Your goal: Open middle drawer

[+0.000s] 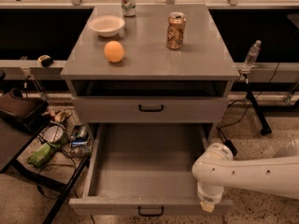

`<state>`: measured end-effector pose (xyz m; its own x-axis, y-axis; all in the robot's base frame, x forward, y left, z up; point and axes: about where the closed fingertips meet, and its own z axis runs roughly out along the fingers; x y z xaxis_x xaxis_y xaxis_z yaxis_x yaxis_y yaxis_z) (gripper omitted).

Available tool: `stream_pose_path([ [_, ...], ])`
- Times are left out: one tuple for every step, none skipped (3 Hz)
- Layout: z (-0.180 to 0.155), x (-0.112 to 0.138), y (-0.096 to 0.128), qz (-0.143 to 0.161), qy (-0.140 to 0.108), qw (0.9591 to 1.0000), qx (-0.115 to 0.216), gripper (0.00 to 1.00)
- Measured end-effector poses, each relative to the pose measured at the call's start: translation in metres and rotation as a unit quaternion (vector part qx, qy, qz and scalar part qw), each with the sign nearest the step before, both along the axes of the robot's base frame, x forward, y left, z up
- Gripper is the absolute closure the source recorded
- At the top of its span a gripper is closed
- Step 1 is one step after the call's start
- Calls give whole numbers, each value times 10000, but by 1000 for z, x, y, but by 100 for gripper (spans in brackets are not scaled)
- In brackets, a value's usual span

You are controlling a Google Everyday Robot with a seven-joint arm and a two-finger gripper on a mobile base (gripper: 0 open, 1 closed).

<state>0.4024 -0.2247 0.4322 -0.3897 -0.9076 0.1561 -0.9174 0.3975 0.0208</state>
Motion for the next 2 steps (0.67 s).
stream_pose_path([
  [0,-9,-1,-40,37,10000,6,100],
  [-1,-18,-3,-83,69,9999,12,100],
])
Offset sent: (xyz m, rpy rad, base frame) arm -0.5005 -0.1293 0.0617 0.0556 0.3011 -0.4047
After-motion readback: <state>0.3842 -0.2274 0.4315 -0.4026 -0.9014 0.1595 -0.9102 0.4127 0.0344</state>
